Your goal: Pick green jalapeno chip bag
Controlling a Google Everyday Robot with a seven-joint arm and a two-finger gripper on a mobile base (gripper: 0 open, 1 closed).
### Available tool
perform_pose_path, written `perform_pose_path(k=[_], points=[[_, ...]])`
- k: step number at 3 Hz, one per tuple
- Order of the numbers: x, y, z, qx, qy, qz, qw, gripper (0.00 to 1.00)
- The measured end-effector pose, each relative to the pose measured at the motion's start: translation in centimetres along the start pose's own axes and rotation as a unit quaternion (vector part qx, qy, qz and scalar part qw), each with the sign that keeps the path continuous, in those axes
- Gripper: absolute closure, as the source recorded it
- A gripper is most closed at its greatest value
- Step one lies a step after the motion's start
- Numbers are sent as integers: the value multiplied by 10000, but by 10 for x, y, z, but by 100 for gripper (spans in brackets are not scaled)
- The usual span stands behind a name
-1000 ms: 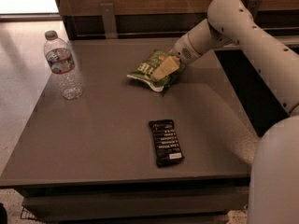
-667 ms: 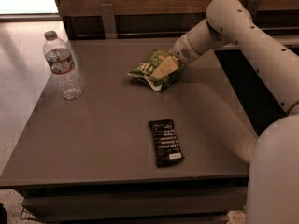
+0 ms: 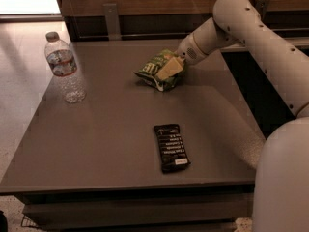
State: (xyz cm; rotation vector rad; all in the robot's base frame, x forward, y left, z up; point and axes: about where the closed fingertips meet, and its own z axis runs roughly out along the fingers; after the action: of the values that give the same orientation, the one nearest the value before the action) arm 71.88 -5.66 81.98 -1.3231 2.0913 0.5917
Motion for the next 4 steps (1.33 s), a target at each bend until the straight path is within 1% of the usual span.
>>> perform_pose_path(k=[3,4], points=[[0,0,0,0,1,-1,10000,100],[-13,6,-30,147,-13,-191,9997,100]])
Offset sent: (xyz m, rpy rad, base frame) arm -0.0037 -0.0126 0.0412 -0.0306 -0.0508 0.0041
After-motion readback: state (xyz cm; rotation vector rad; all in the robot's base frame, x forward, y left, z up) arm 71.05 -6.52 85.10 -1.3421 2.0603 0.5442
